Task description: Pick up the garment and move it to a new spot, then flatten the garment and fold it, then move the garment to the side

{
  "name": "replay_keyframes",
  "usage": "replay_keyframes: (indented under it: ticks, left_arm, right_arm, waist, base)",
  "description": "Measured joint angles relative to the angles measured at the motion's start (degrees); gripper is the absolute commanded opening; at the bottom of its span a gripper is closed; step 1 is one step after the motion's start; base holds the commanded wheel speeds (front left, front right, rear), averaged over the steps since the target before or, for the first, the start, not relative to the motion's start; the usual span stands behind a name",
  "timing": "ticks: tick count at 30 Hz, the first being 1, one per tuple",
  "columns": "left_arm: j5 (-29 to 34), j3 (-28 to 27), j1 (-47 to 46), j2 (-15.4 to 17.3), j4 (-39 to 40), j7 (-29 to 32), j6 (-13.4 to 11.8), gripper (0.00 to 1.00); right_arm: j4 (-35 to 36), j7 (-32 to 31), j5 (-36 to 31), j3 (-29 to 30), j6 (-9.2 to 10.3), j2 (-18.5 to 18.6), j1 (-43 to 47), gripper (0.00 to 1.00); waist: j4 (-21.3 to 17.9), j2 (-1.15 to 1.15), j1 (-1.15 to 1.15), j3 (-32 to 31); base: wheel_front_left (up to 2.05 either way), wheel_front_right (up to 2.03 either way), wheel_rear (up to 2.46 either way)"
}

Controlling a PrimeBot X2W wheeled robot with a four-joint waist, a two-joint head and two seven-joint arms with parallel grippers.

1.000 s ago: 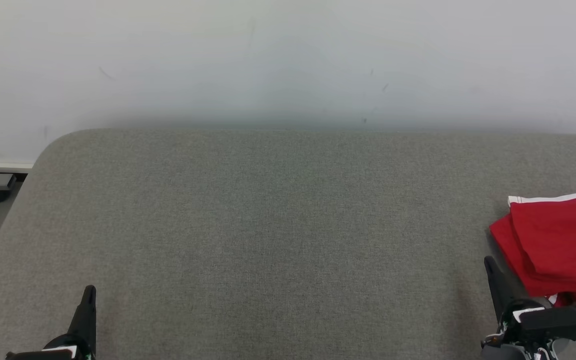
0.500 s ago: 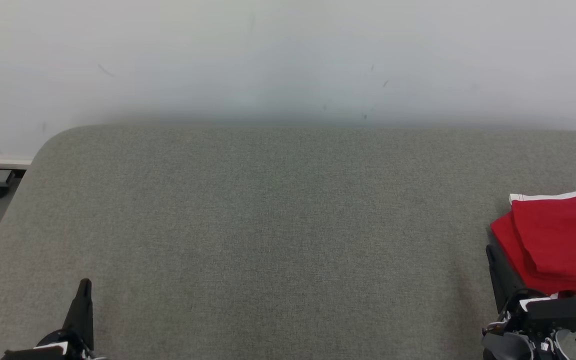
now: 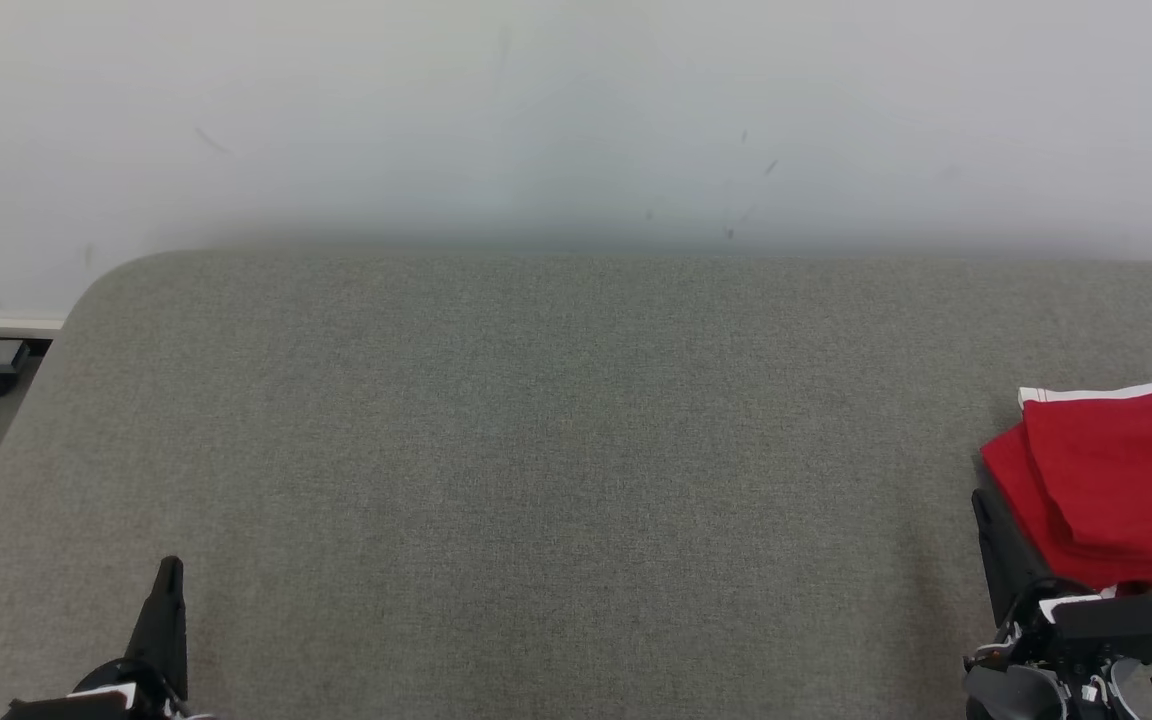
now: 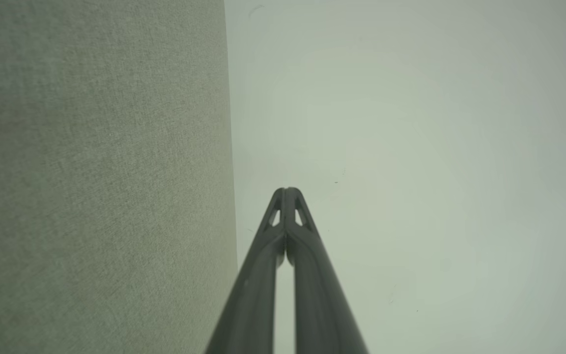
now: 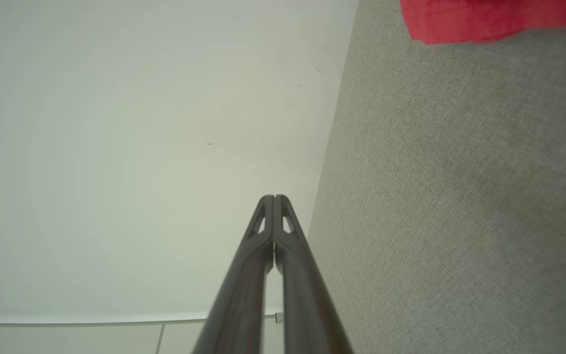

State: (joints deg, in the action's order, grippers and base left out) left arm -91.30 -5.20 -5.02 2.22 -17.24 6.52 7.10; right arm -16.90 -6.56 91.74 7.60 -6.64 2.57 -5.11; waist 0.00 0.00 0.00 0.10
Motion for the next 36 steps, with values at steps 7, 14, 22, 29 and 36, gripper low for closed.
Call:
replay_keyframes:
  ticks: [7, 14, 22, 29, 36]
  left_arm:
    - [0.0, 0.0, 0.0, 0.0, 0.0, 0.0, 0.0, 0.00]
    - [0.0, 0.0, 0.0, 0.0, 0.0, 0.0, 0.0, 0.00]
    - [0.0, 0.0, 0.0, 0.0, 0.0, 0.0, 0.0, 0.00]
    - [0.0, 0.0, 0.0, 0.0, 0.0, 0.0, 0.0, 0.00]
    - [0.0, 0.0, 0.0, 0.0, 0.0, 0.0, 0.0, 0.00]
  right_arm:
    - [0.0, 0.0, 0.0, 0.0, 0.00, 0.0, 0.0, 0.00]
    - [0.0, 0.0, 0.0, 0.0, -0.11, 0.0, 0.0, 0.00]
    - [0.0, 0.0, 0.0, 0.0, -0.18, 0.0, 0.0, 0.00]
    - [0.0, 0.0, 0.0, 0.0, -0.18, 0.0, 0.0, 0.00]
    - [0.0, 0.0, 0.0, 0.0, -0.18, 0.0, 0.0, 0.00]
  waist:
    - [0.0, 0.00, 0.00, 0.0]
    - [0.0, 0.00, 0.00, 0.0]
    - [0.0, 0.00, 0.00, 0.0]
    - [0.0, 0.00, 0.00, 0.0]
    - [0.0, 0.00, 0.00, 0.0]
  base:
    - [0.00, 0.00, 0.00]
    - [0.00, 0.00, 0.00]
    - [0.00, 0.00, 0.00]
    - [0.00, 0.00, 0.00]
    - [0.00, 0.00, 0.00]
